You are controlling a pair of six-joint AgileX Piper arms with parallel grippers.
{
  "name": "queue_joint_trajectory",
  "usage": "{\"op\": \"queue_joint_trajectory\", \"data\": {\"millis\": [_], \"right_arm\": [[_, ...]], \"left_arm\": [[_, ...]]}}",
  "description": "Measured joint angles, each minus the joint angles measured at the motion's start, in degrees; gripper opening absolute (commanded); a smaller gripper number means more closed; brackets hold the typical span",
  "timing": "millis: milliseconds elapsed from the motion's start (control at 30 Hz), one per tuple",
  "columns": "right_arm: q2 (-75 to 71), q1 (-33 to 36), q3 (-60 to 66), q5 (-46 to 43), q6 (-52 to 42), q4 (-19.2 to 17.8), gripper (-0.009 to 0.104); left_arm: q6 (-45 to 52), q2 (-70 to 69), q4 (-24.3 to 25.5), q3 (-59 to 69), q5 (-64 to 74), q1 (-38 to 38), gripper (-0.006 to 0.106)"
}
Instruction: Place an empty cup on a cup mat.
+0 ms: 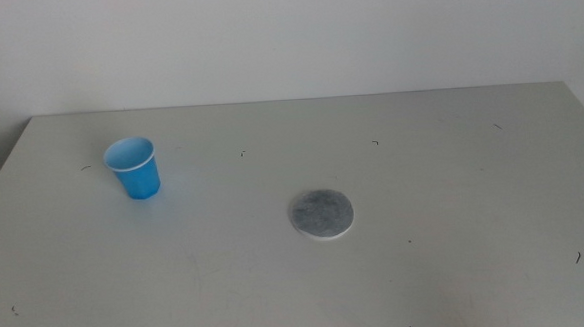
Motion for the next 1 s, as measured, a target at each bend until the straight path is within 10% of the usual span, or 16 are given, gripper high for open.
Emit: {"op": "queue_joint_trajectory", "data": {"millis": [533,1000], "right_arm": [[0.00,0.00,0.00,0.00,0.00,0.00,0.094],[0.00,0.00,0.00,0.00,0.00,0.00,0.094]], "left_arm": [[1.33,32.73,-0.02,-37.17,20.80,0.00,0.105],[1.73,49.10,-0.06,-40.79,23.60,0.00,0.105]]}}
